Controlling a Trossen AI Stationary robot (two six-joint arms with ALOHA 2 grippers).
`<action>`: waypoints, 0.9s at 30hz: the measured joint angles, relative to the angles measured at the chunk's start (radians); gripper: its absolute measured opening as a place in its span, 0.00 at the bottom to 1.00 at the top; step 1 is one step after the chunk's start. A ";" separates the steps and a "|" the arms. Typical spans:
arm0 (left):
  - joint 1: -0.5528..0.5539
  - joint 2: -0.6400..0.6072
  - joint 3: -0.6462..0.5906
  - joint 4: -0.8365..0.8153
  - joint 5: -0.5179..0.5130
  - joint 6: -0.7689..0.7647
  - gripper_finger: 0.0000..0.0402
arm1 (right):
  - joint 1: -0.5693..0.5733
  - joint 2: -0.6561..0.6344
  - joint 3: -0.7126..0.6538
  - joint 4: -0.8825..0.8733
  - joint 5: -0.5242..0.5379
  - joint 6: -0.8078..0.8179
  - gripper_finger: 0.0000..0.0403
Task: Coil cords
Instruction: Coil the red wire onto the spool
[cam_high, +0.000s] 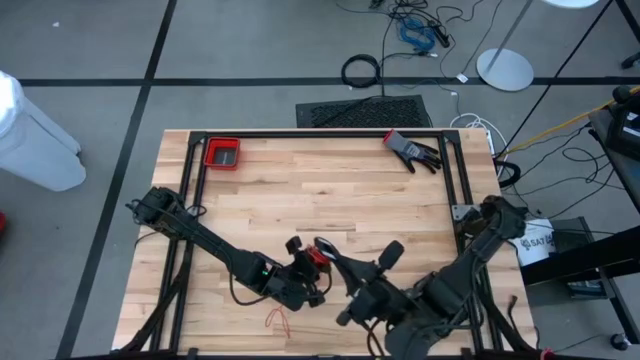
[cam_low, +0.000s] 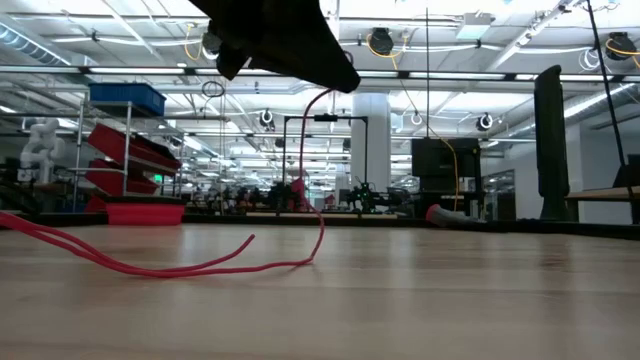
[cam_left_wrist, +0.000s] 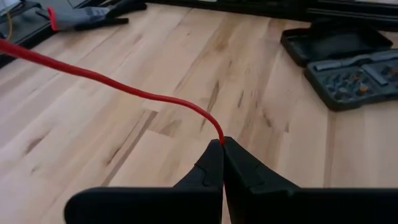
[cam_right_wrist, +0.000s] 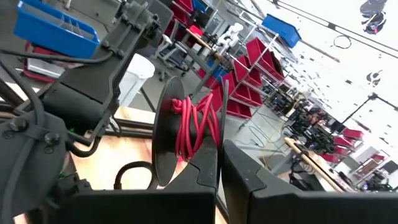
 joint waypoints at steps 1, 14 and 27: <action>0.000 0.000 0.000 0.002 0.005 -0.001 0.00 | -0.004 0.002 0.000 0.000 0.000 0.000 0.00; 0.019 0.000 0.000 0.089 0.011 0.054 0.00 | -0.029 0.008 0.000 0.057 -0.104 0.019 0.00; 0.038 0.000 0.000 0.248 0.160 0.160 0.00 | -0.043 0.013 0.000 0.097 -0.108 -0.030 0.00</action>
